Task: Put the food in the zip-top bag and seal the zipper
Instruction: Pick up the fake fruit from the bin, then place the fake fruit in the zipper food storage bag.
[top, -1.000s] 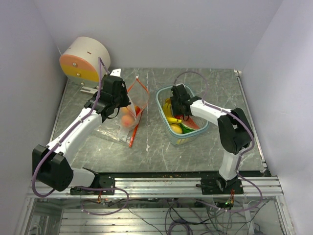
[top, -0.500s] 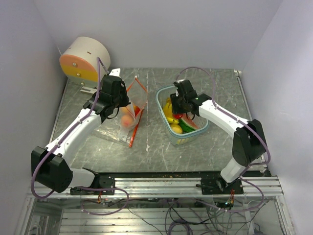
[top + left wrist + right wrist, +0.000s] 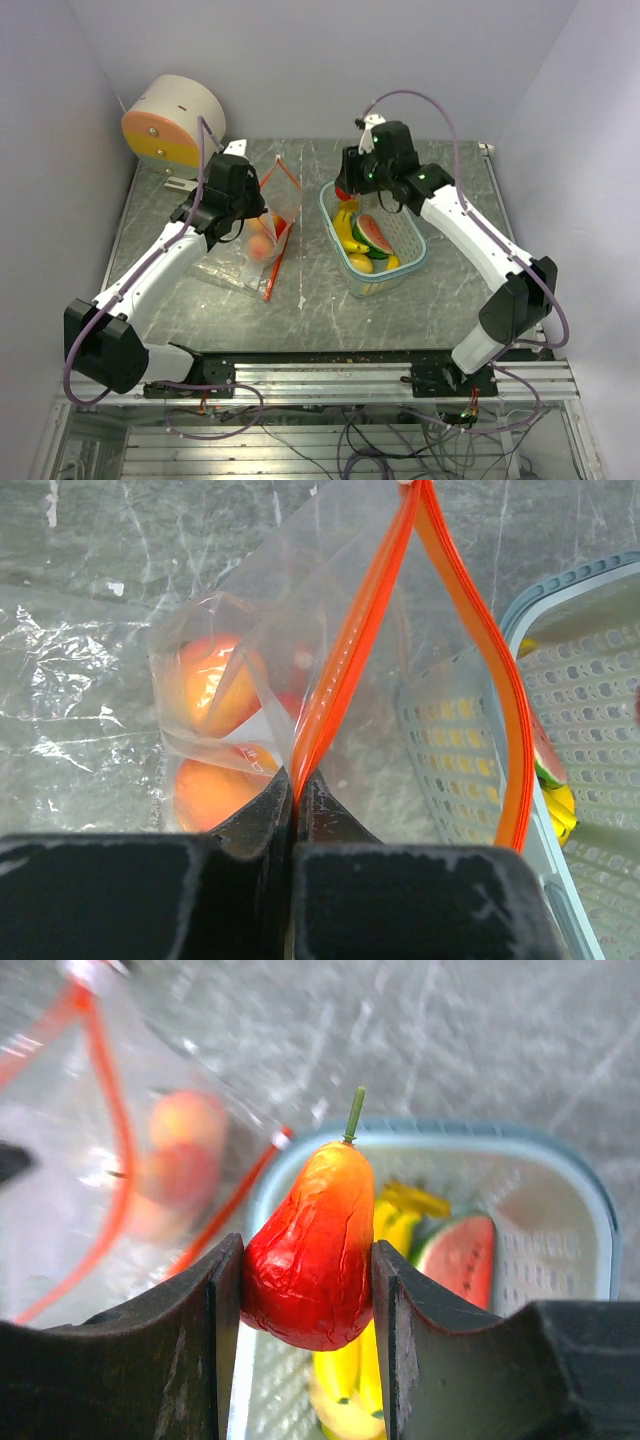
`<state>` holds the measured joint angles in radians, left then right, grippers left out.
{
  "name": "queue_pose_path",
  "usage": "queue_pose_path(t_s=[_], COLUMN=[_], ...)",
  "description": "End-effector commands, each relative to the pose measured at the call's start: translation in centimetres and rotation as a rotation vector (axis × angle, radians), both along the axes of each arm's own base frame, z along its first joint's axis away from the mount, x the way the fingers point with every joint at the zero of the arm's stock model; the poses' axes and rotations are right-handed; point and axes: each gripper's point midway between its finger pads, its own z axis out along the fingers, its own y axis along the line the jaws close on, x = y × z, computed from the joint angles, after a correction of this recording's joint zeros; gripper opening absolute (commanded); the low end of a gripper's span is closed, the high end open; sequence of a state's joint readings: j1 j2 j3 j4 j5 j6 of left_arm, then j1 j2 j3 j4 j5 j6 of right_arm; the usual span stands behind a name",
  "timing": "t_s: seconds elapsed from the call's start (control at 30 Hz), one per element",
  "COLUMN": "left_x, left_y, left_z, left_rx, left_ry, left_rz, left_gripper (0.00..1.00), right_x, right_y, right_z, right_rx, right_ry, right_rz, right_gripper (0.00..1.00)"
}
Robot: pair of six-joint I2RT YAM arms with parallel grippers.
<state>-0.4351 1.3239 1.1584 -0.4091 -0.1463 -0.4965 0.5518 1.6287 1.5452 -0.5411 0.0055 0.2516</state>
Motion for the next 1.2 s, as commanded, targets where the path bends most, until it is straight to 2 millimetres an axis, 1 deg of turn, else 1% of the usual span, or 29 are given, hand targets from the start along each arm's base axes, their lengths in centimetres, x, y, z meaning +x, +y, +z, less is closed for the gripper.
queue_pose_path(t_s=[0.0,0.1,0.2,0.3,0.37,0.43,0.6,0.7,0.73,0.8,0.83,0.9,0.97,1.03,1.07,1.17], left_x=[0.2,0.0,0.0,-0.1,-0.1,-0.2,-0.5,-0.6,-0.6,-0.7,-0.7,-0.7,-0.7,-0.6,-0.6,-0.5], left_y=[-0.7,-0.9,-1.1,-1.4,-1.5,-1.6,-1.5,-1.5,-1.6,-1.5,-1.4,-1.3,-1.4,-1.5,-1.6,-1.6], left_z=[1.3,1.6,2.0,2.4,2.5,2.7,3.1,3.2,3.2,3.4,3.4,3.4,3.2,3.2,3.1,2.9], left_rx=[-0.042,-0.056,-0.066,-0.079,-0.086,-0.094,-0.099,-0.104,-0.105,-0.104,-0.101,-0.096,-0.097,-0.101,-0.103,-0.099], left_ry=[-0.042,-0.049,-0.058,-0.066,-0.069,-0.073,-0.078,-0.08,-0.08,-0.084,-0.085,-0.086,-0.083,-0.082,-0.081,-0.078], left_rz=[-0.038,-0.05,-0.059,-0.072,-0.078,-0.08,-0.082,-0.082,-0.083,-0.082,-0.081,-0.078,-0.081,-0.084,-0.084,-0.085], left_gripper=[0.07,0.07,0.07,0.07,0.07,0.07,0.07,0.07,0.07,0.07,0.07,0.07,0.07,0.07,0.07,0.07], right_x=[-0.9,-1.7,-2.8,-3.6,-4.1,-4.3,-4.2,-3.5,-3.2,-2.6,-2.3,-2.2,-2.2,-2.2,-2.3,-2.4], right_y=[2.9,5.5,8.1,10.0,11.3,12.2,14.2,14.7,14.6,13.8,13.4,12.9,12.5,12.3,12.2,11.5], right_z=[7.5,9.9,11.7,12.0,11.5,10.7,8.1,5.9,5.0,3.6,3.2,2.8,2.9,3.5,4.0,5.6], right_rx=[0.173,0.311,0.453,0.506,0.507,0.504,0.498,0.45,0.428,0.378,0.354,0.328,0.307,0.304,0.308,0.311], right_ry=[-0.102,-0.109,-0.104,-0.088,-0.071,-0.052,0.013,0.051,0.071,0.089,0.086,0.08,0.071,0.051,0.037,-0.011], right_rz=[0.135,0.236,0.334,0.397,0.428,0.433,0.439,0.403,0.379,0.321,0.299,0.28,0.274,0.278,0.281,0.269], right_gripper=[0.29,0.29,0.29,0.29,0.29,0.29,0.29,0.29,0.32,0.42,0.47,0.61,0.75,0.98,1.0,1.0])
